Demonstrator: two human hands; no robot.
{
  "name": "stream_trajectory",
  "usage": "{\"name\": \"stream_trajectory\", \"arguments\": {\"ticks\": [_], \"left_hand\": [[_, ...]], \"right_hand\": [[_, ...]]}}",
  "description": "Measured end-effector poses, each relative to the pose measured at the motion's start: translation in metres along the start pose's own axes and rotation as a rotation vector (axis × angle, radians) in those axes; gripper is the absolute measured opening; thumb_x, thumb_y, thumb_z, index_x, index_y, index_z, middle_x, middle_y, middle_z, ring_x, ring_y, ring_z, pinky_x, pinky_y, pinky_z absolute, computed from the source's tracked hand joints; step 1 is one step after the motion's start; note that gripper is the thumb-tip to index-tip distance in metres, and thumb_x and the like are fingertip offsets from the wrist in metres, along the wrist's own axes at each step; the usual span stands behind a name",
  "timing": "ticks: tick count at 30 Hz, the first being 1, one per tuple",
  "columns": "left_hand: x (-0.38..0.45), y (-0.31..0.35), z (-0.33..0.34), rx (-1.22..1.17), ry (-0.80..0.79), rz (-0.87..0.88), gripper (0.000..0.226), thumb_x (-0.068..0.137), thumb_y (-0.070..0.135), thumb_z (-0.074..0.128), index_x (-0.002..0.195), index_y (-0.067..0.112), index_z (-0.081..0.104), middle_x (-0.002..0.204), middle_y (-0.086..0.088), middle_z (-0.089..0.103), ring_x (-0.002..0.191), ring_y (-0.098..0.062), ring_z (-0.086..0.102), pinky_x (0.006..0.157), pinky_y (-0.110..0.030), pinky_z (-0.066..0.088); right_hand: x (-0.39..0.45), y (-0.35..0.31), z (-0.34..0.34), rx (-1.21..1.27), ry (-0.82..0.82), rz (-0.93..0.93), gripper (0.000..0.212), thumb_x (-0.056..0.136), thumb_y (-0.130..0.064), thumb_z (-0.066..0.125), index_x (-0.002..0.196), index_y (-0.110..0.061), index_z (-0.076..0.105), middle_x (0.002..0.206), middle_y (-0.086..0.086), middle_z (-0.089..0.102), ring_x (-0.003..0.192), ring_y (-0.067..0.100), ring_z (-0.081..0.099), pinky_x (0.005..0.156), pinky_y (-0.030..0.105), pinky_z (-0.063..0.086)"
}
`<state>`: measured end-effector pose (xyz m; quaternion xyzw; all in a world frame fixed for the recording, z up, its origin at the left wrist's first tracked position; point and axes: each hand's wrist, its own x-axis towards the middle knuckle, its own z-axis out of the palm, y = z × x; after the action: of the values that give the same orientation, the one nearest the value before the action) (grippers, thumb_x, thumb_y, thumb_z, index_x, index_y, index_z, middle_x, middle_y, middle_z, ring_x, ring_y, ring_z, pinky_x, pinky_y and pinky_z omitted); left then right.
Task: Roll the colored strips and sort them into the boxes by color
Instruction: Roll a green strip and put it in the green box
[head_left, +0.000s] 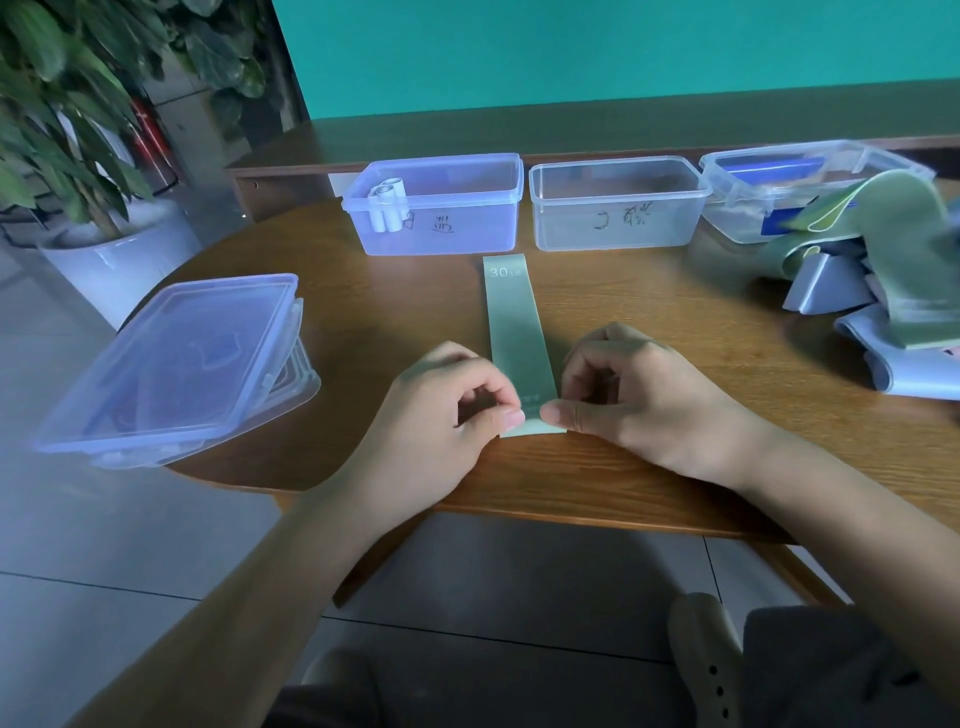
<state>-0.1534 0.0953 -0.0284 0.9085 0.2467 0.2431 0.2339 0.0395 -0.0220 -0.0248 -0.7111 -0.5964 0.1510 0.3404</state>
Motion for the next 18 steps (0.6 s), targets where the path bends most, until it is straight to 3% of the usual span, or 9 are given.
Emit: {"name": "stream_trajectory", "arguments": {"ticks": [4,10,15,18], "left_hand": [[0.0005,-0.0036,0.0019,-0.017,-0.029,0.168,0.011,0.092,0.014,0.068,0.091,0.022,0.076,0.090,0.016,0.065,0.091,-0.009,0.062,0.076,-0.018,0.047],[-0.0015,-0.0063,-0.0027,0.022,-0.045,0.196,0.008,0.091,0.027,0.071,0.096,0.028,0.077,0.091,0.019,0.067,0.091,-0.008,0.063,0.075,-0.018,0.049],[-0.0007,-0.0062,-0.0053,0.016,-0.029,0.142,0.009,0.085,0.036,0.077,0.092,0.031,0.079,0.086,0.021,0.067,0.085,-0.004,0.064,0.069,-0.013,0.049],[0.0006,-0.0055,-0.0042,0.042,-0.030,0.141,0.010,0.088,0.036,0.072,0.093,0.030,0.079,0.089,0.020,0.066,0.088,-0.004,0.063,0.072,-0.012,0.049]], "right_hand": [[-0.0014,0.0015,0.0051,0.075,-0.027,-0.093,0.007,0.087,-0.031,0.078,0.088,-0.035,0.072,0.102,-0.011,0.058,0.099,0.007,0.057,0.088,0.023,0.043],[-0.0016,0.0050,0.0085,0.016,-0.064,-0.235,0.010,0.096,-0.022,0.068,0.098,-0.031,0.073,0.106,-0.011,0.058,0.102,0.010,0.060,0.091,0.030,0.048],[-0.0014,0.0087,0.0080,-0.089,-0.075,-0.293,0.012,0.099,-0.036,0.061,0.105,-0.032,0.071,0.111,-0.014,0.053,0.106,0.008,0.059,0.092,0.034,0.050],[-0.0017,0.0098,0.0057,-0.095,-0.096,-0.260,0.020,0.093,-0.046,0.066,0.106,-0.032,0.072,0.113,-0.015,0.052,0.108,0.008,0.058,0.094,0.032,0.049]]}}
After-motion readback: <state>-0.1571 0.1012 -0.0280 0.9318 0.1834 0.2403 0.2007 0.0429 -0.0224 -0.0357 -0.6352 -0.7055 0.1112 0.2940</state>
